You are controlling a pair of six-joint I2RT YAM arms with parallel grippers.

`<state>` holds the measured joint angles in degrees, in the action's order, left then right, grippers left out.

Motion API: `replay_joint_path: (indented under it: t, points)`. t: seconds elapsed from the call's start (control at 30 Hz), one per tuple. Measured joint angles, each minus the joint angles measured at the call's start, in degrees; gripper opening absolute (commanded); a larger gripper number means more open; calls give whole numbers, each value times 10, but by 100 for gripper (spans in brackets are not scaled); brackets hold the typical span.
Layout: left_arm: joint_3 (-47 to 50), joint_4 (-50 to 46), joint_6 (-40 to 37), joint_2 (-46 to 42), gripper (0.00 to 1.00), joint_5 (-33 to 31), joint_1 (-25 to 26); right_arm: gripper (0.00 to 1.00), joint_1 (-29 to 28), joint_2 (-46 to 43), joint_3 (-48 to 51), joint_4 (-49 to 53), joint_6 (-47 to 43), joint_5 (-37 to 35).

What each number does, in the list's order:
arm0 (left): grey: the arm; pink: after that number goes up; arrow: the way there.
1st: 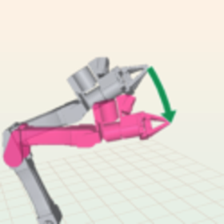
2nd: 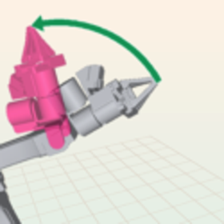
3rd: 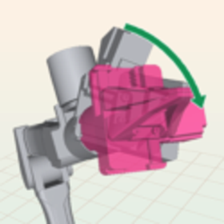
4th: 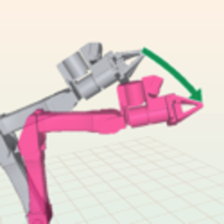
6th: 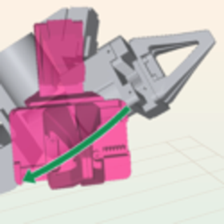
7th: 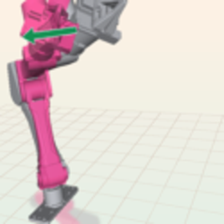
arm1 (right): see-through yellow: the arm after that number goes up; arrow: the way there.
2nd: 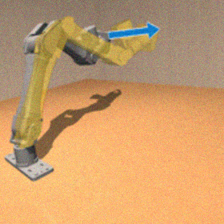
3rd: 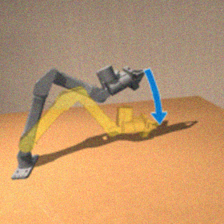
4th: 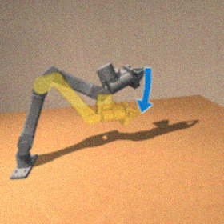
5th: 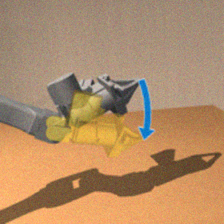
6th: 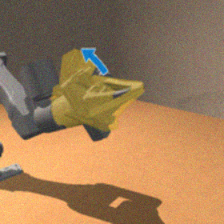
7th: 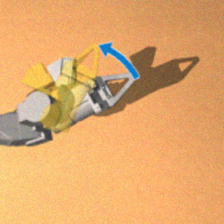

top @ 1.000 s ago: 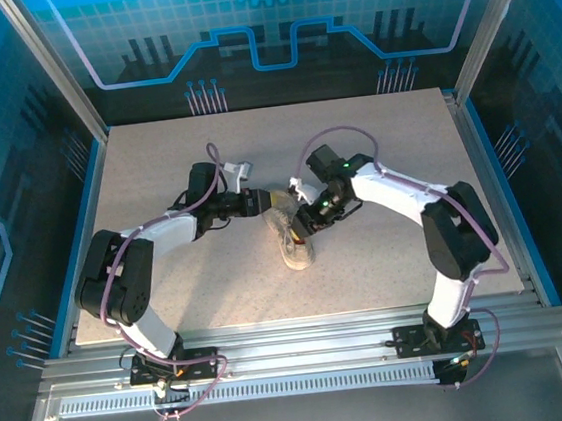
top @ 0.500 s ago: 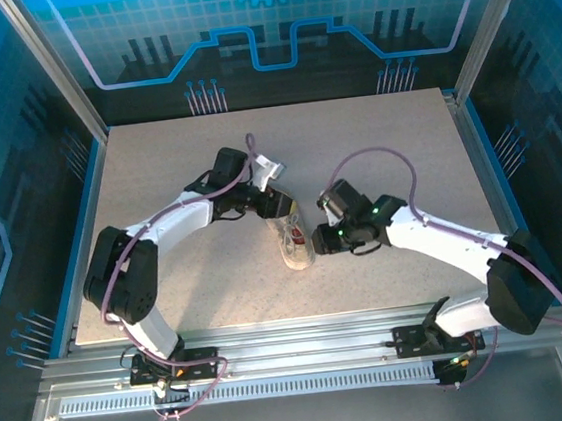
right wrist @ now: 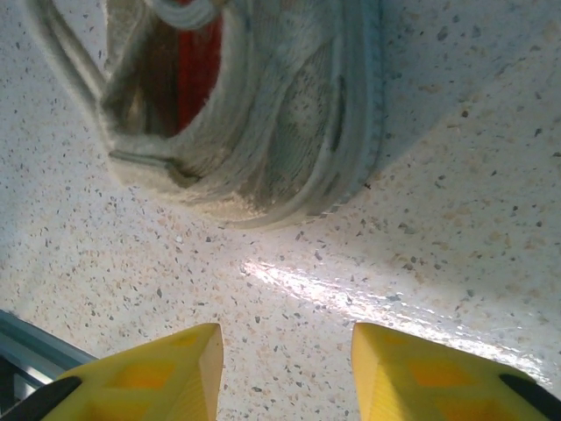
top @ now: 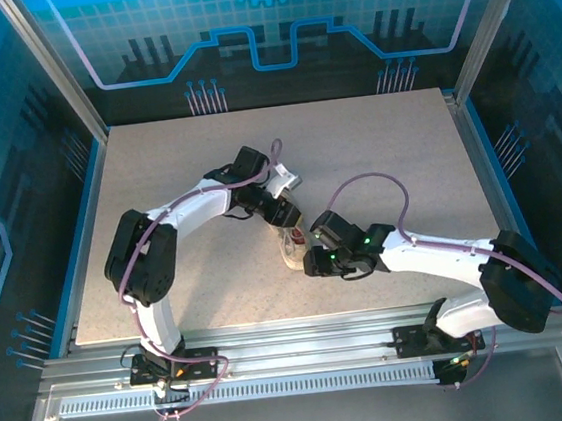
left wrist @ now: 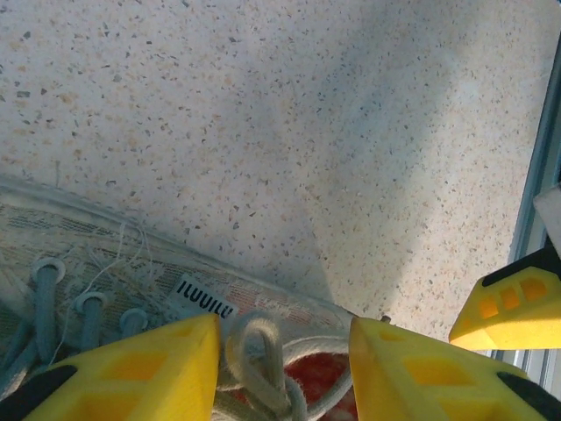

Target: Tie the shoes

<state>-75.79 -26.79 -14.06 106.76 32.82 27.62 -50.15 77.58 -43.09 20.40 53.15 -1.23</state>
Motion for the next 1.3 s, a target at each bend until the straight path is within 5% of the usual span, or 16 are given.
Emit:
replay_joint_path:
  t: [0.37,0.57,0.8,1.3]
  points:
    - [-14,-4,-14,16,38,-18,3,48,-28,38,-4,-50,44,-14]
    - [-13,-3,-26,16,12,-37,4,48,-43,38,-2,-62,84,-45]
    - [-13,2,-9,16,5,-35,4,47,-93,54,-9,-95,131,-98]
    - [-33,4,108,65,0,27,-17,26,-139,134,-251,118,134,-272]
